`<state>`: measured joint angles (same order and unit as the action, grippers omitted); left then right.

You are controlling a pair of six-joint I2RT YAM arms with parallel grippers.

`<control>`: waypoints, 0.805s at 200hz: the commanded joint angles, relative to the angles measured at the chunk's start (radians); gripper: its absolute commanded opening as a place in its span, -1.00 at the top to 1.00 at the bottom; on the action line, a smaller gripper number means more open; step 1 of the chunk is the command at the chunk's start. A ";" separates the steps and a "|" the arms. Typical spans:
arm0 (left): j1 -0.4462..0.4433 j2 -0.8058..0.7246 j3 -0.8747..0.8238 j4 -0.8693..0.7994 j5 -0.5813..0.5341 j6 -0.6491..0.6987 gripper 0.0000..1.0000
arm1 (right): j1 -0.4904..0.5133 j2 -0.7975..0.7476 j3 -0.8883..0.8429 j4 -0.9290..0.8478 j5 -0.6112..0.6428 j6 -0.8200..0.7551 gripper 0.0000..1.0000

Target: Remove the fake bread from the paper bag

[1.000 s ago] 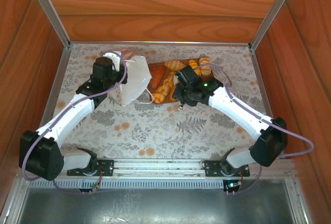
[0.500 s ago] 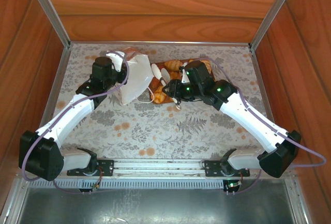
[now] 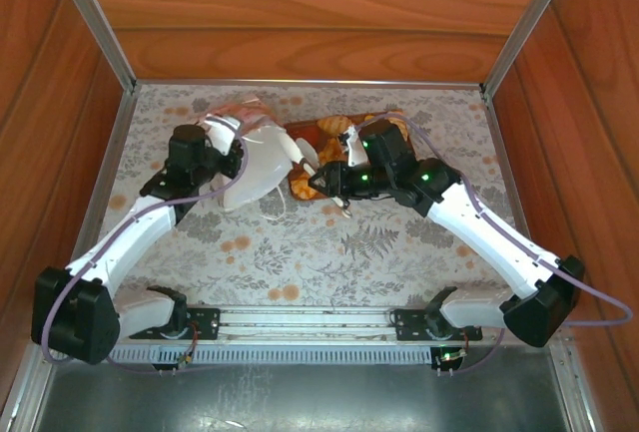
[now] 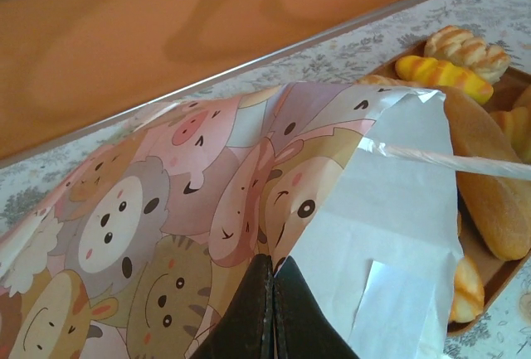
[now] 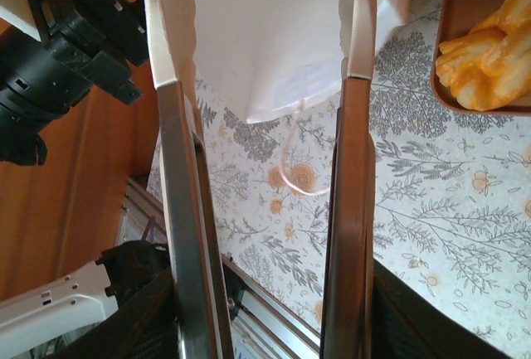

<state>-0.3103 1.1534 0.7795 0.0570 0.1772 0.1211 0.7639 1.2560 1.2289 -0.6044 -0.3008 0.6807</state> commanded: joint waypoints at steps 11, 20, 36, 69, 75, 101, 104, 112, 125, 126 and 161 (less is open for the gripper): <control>0.081 -0.094 -0.060 0.092 0.132 0.002 1.00 | -0.003 -0.065 -0.024 0.023 -0.038 -0.056 -0.02; 0.093 -0.115 -0.070 0.092 0.136 0.001 1.00 | -0.005 -0.077 -0.028 0.019 -0.031 -0.064 -0.02; 0.108 -0.150 -0.085 0.092 0.135 0.000 1.00 | -0.006 -0.099 -0.038 0.013 -0.023 -0.074 -0.02; 0.151 -0.225 -0.114 0.092 0.156 -0.011 1.00 | -0.009 -0.147 -0.049 0.001 -0.001 -0.078 -0.01; 0.160 -0.237 -0.117 0.093 0.165 -0.015 1.00 | -0.009 -0.159 -0.052 0.001 0.004 -0.078 0.00; 0.189 -0.276 -0.123 0.092 0.177 -0.023 1.00 | -0.014 -0.207 -0.073 0.001 0.046 -0.072 0.01; 0.189 -0.278 -0.123 0.092 0.179 -0.023 1.00 | -0.015 -0.213 -0.075 0.000 0.053 -0.072 0.01; 0.193 -0.281 -0.121 0.092 0.187 -0.024 1.00 | -0.017 -0.226 -0.080 -0.003 0.070 -0.071 0.02; 0.193 -0.281 -0.114 0.092 0.199 -0.029 1.00 | -0.023 -0.247 -0.082 -0.010 0.091 -0.069 0.02; 0.193 -0.280 -0.113 0.092 0.200 -0.029 1.00 | -0.024 -0.248 -0.082 -0.011 0.092 -0.069 0.03; 0.193 -0.281 -0.091 0.090 0.215 -0.057 1.00 | -0.039 -0.281 -0.073 -0.049 0.143 -0.066 0.02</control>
<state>-0.1253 0.8825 0.6617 0.1192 0.3538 0.0944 0.7376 1.0046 1.1507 -0.6430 -0.2150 0.6270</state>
